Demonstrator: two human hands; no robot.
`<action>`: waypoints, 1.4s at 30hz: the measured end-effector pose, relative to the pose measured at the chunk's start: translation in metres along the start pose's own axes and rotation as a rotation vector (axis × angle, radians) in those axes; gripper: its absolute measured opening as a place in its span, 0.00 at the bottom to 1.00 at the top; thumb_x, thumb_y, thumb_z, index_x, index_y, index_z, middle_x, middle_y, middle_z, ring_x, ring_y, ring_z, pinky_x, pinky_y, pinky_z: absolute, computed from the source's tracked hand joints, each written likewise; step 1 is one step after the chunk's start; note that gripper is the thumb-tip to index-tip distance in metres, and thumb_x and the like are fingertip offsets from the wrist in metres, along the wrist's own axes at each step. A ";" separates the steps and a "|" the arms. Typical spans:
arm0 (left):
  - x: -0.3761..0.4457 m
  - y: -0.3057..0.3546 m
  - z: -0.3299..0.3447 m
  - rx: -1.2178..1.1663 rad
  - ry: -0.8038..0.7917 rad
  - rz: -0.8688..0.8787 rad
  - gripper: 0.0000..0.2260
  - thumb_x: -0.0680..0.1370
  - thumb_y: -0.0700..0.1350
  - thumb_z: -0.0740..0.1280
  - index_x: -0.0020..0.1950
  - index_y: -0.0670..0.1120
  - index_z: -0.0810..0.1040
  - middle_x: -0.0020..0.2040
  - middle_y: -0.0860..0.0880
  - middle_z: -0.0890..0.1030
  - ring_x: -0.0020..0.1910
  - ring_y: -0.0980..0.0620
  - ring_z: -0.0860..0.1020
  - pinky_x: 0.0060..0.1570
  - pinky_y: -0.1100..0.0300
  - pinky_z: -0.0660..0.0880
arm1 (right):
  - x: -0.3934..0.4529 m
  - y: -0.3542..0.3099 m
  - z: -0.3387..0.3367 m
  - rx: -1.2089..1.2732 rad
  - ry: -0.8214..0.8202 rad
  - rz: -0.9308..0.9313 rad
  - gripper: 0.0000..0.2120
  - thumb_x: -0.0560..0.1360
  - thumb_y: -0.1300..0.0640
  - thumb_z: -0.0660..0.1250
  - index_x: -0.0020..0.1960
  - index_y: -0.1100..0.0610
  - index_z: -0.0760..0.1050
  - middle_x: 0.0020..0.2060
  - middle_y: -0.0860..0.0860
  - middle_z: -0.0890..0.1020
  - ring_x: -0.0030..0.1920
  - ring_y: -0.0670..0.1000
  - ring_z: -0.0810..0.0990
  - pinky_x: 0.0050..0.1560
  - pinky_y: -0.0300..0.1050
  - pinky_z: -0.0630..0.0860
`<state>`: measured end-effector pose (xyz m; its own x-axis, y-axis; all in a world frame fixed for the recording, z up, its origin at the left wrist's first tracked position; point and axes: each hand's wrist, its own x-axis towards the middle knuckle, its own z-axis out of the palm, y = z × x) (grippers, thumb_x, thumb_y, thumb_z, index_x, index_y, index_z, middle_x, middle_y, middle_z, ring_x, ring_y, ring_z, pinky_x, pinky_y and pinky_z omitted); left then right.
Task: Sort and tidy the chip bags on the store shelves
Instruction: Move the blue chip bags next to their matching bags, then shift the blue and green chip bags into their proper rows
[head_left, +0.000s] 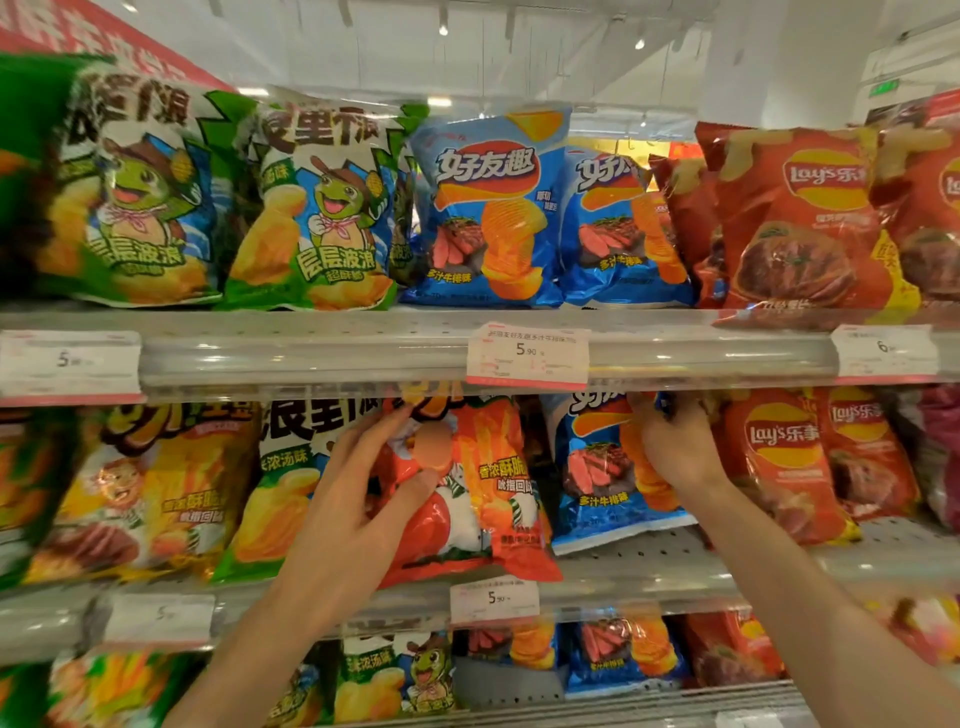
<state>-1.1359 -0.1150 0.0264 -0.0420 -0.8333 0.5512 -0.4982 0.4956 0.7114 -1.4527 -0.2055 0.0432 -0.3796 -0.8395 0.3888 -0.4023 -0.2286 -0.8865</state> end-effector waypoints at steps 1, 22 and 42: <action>-0.001 0.000 -0.002 0.001 -0.001 -0.005 0.26 0.76 0.64 0.65 0.73 0.67 0.66 0.71 0.66 0.66 0.69 0.70 0.65 0.64 0.65 0.65 | 0.003 0.002 0.002 -0.019 -0.006 0.004 0.21 0.80 0.46 0.64 0.69 0.53 0.71 0.63 0.54 0.80 0.61 0.55 0.78 0.66 0.54 0.73; -0.005 -0.012 -0.006 0.004 -0.002 -0.015 0.27 0.75 0.63 0.63 0.75 0.66 0.64 0.75 0.65 0.64 0.73 0.63 0.64 0.72 0.54 0.64 | -0.060 0.044 0.029 -0.930 -0.100 -0.482 0.32 0.82 0.37 0.42 0.80 0.53 0.58 0.80 0.56 0.58 0.80 0.58 0.50 0.78 0.62 0.49; -0.018 -0.013 -0.009 -0.060 -0.025 -0.059 0.28 0.75 0.61 0.65 0.75 0.66 0.64 0.76 0.64 0.63 0.73 0.68 0.61 0.65 0.70 0.60 | -0.071 0.023 0.024 -0.641 -0.108 -0.445 0.32 0.78 0.35 0.54 0.73 0.55 0.67 0.72 0.55 0.71 0.72 0.58 0.68 0.70 0.60 0.68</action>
<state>-1.1206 -0.1039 0.0114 -0.0364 -0.8670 0.4969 -0.4473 0.4588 0.7677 -1.4152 -0.1625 -0.0104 -0.0003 -0.7866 0.6175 -0.9121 -0.2530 -0.3227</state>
